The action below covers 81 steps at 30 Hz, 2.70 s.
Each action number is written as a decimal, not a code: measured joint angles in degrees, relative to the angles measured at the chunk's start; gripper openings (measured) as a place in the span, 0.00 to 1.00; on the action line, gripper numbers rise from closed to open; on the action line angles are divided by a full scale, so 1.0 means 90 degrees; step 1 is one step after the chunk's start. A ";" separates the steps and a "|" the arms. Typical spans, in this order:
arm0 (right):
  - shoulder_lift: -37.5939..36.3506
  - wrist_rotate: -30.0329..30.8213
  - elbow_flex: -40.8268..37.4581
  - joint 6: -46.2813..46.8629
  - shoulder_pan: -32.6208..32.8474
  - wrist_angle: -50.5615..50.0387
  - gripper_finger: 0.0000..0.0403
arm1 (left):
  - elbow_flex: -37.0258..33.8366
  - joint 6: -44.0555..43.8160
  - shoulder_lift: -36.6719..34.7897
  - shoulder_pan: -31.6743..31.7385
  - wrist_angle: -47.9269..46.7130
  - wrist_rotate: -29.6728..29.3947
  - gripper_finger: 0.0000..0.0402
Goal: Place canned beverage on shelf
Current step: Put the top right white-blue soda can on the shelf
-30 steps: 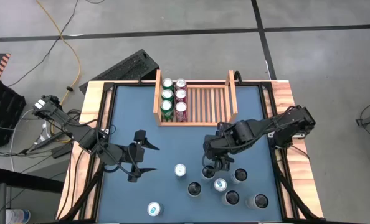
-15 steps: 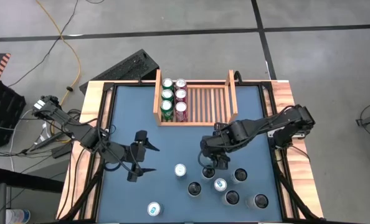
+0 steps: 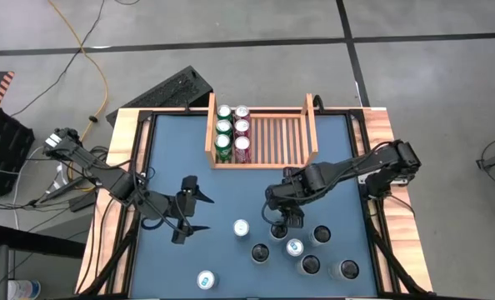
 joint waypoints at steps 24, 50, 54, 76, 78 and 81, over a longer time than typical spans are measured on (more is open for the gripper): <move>0.0042 -0.0632 -0.0321 -0.0131 -0.0285 0.0358 0.58 | -0.0014 -0.0022 0.0000 0.0000 0.0049 0.0162 0.85; 0.0042 -0.0496 -0.0322 -0.0586 -0.0538 0.0208 0.38 | -0.0015 -0.0002 0.0000 0.0000 0.0072 0.0173 0.85; 0.0035 -0.0383 0.0193 -0.0919 -0.0745 -0.0031 0.38 | -0.0015 -0.0005 0.0000 0.0000 0.0032 0.0292 0.85; 0.0304 -0.0088 0.1736 -0.2911 -0.3995 0.0082 0.38 | -0.0019 -0.0079 -0.0085 0.0000 -0.0259 0.0374 0.85; 0.0502 -0.0189 0.1736 -0.3023 -0.4331 0.0231 0.38 | -0.0018 -0.0081 -0.0085 0.0000 -0.0271 0.0330 0.85; 0.0869 -0.0553 0.1736 -0.3237 -0.4821 0.0354 0.38 | -0.0018 -0.0198 -0.0118 0.0000 -0.0426 0.0314 0.85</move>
